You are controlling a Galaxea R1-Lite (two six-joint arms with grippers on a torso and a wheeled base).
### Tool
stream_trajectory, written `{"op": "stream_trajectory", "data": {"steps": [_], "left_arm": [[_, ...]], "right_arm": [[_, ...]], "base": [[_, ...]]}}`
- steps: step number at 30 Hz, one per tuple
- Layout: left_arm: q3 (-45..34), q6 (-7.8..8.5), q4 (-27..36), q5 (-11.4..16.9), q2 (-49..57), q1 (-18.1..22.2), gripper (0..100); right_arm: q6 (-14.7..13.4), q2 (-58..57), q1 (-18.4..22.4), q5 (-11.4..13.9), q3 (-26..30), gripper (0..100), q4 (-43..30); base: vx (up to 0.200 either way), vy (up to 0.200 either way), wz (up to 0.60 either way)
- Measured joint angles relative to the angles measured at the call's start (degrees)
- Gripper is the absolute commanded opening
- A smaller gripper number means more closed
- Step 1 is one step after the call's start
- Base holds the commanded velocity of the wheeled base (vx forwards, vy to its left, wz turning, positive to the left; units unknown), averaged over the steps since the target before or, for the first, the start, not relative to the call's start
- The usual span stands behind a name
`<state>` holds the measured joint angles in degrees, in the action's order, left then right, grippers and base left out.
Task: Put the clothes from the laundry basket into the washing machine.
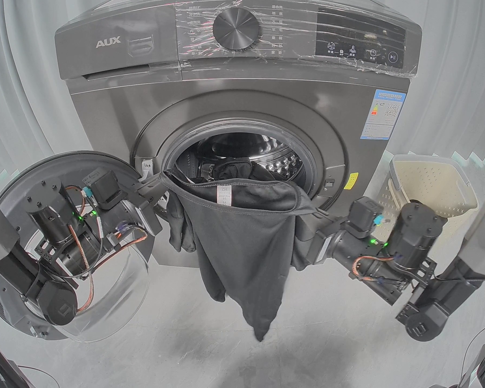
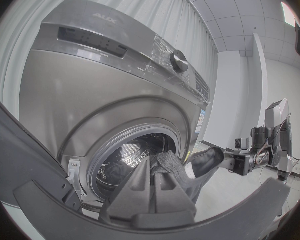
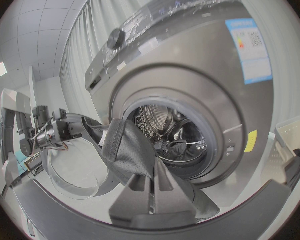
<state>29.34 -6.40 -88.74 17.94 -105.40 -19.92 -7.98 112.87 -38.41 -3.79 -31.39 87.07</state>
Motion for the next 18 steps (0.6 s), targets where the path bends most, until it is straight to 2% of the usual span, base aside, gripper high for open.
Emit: {"op": "stream_trajectory", "data": {"steps": [7, 11, 15, 18], "left_arm": [[-2.5, 0.27, 0.1, 0.3, 3.9, 0.0, 0], [-3.4, 1.10, 0.1, 0.3, 5.6, 0.0, 0], [-4.7, 3.01, 0.1, 0.3, 7.2, 0.0, 0], [-5.3, 3.84, 0.1, 0.3, 8.0, -0.1, 0]], "right_arm": [[-0.1, -8.7, 0.8, 0.4, 7.1, 0, 0.1], [0.0, -11.3, 1.3, 0.3, 7.8, 0, 0.5], [-0.1, -12.6, 1.1, 0.1, 7.6, 0, 0.8], [-0.2, -13.0, 0.8, 0.0, 6.4, 0, 0.9]], "base": [[0.000, 0.000, 0.00], [0.000, 0.000, 0.00], [0.000, 0.000, 0.00], [0.000, 0.000, 0.00]]}}
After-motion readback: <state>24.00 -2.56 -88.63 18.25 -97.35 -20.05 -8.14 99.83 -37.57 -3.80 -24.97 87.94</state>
